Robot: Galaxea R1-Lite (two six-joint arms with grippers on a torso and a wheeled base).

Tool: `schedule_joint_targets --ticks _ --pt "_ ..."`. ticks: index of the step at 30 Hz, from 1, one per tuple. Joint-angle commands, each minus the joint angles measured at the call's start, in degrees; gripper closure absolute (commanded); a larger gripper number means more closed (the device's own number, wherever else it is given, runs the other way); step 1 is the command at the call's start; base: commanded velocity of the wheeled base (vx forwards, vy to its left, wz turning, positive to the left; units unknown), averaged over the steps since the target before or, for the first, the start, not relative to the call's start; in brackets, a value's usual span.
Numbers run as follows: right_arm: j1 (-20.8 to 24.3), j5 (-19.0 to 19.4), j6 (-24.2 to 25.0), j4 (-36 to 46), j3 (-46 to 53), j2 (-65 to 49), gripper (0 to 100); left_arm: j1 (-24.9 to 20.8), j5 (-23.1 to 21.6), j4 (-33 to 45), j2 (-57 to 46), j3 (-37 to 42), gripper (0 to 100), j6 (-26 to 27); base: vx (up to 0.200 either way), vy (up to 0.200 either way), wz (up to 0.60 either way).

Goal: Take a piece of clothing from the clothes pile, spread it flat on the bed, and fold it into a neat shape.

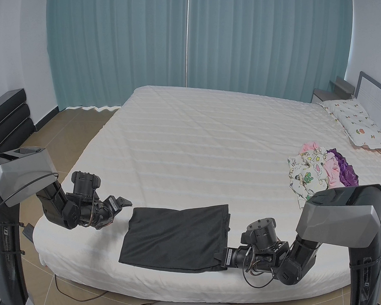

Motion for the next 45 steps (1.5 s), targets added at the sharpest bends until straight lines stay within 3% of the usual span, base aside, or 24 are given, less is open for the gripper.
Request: schedule_joint_targets --ticks 1,26,27,36,45 --pt "0.27 -0.10 -0.10 -0.09 0.88 -0.27 100 0.01 -0.01 -0.05 0.08 -0.05 0 -0.03 0.000 0.000 0.00" --pt "1.15 -0.80 -0.54 0.97 6.42 -4.23 100 0.01 0.08 -0.05 0.08 -0.05 0 -0.03 0.000 0.000 0.00" --pt "1.15 -0.80 -0.63 1.23 6.42 -4.23 0 0.01 0.08 0.04 0.08 -0.05 0 -0.12 0.000 0.000 0.00" --pt "0.71 -0.98 -0.54 2.02 5.27 -4.58 0 0.01 0.08 -0.05 0.08 0.04 0 -0.03 0.000 0.000 0.00" --pt "-4.39 -3.88 3.24 3.43 -10.28 2.01 0 0.01 0.08 -0.05 0.08 0.04 0 -0.03 0.000 0.000 0.00"
